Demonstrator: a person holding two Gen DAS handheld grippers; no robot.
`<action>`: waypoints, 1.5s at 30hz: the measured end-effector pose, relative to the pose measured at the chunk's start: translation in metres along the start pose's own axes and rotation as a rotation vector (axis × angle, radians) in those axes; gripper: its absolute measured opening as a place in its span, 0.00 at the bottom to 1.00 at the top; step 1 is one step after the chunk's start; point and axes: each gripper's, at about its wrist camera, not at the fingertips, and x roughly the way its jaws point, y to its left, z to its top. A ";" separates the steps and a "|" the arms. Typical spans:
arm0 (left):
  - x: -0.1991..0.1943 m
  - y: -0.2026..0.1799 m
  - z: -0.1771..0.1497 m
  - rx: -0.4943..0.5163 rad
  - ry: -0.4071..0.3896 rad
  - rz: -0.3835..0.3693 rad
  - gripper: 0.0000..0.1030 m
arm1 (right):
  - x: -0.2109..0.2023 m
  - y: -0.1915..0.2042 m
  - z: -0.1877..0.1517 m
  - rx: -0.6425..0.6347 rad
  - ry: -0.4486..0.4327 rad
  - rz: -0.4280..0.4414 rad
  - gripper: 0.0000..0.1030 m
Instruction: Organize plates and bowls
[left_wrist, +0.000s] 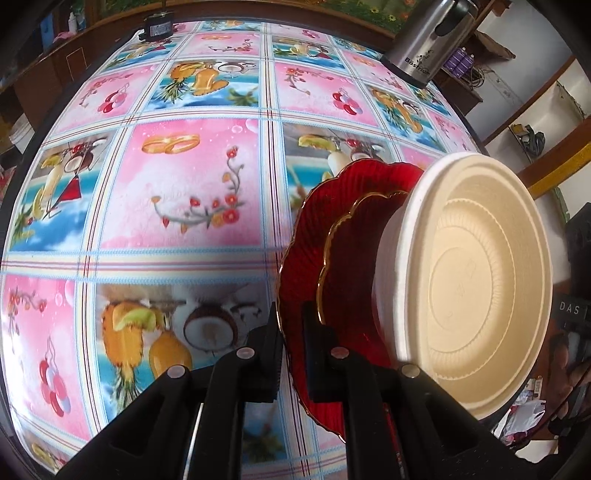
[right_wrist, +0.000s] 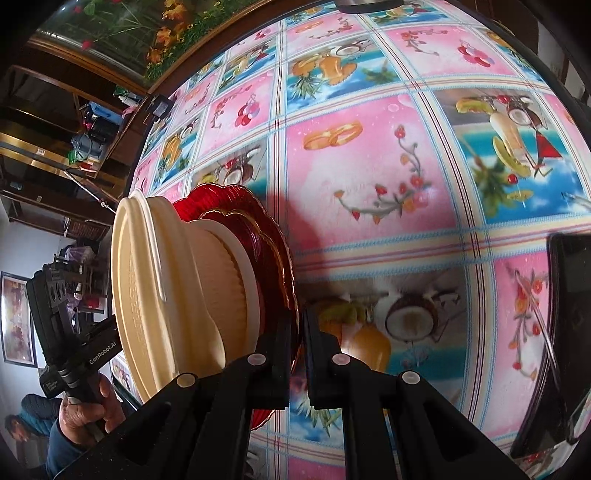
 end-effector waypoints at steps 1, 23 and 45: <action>-0.001 0.000 -0.003 0.001 -0.002 -0.001 0.07 | -0.001 0.000 -0.002 0.000 0.001 0.000 0.07; -0.014 0.010 -0.029 -0.046 -0.052 0.036 0.45 | -0.017 0.004 -0.022 -0.044 -0.053 -0.028 0.08; -0.091 -0.058 -0.073 0.166 -0.379 0.220 0.92 | -0.056 0.035 -0.099 -0.466 -0.233 -0.180 0.10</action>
